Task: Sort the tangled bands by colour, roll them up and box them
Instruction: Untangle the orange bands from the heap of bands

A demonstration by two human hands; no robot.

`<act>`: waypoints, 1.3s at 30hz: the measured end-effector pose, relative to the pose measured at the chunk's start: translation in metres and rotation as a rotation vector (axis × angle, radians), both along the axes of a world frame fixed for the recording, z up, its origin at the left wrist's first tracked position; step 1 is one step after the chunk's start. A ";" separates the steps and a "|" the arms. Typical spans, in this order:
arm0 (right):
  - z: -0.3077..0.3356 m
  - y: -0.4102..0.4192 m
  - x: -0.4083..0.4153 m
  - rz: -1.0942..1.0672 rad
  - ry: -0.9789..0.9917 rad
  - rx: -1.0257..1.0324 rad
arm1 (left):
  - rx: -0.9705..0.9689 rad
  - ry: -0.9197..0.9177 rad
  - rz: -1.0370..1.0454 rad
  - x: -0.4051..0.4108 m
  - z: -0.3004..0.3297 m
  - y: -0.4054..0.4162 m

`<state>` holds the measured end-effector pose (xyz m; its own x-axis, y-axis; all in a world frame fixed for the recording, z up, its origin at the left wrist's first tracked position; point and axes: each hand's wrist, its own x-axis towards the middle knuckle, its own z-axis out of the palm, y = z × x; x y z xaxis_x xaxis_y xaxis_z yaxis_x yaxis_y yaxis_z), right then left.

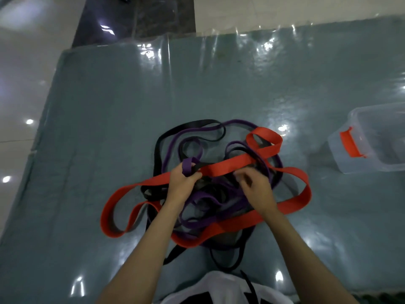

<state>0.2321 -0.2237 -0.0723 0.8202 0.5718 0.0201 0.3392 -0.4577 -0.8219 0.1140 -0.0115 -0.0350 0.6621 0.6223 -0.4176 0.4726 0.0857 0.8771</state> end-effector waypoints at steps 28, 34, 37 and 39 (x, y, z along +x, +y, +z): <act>0.069 0.025 0.078 -0.105 -0.237 -0.042 | -0.094 -0.226 0.256 -0.035 0.005 -0.017; 0.085 0.005 0.062 -0.264 -0.312 0.147 | -0.129 -0.343 0.269 -0.044 0.023 -0.016; 0.086 -0.001 0.059 -0.263 -0.309 0.156 | -0.114 -0.326 0.249 -0.053 0.027 -0.013; 0.084 -0.006 0.054 -0.260 -0.286 0.130 | -0.107 -0.271 0.247 -0.059 0.026 -0.012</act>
<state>0.2866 -0.2298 0.0115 0.8878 0.3236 0.3271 0.4494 -0.4568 -0.7677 0.0551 -0.0233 -0.0093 0.5926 0.7398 -0.3187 0.1780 0.2656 0.9475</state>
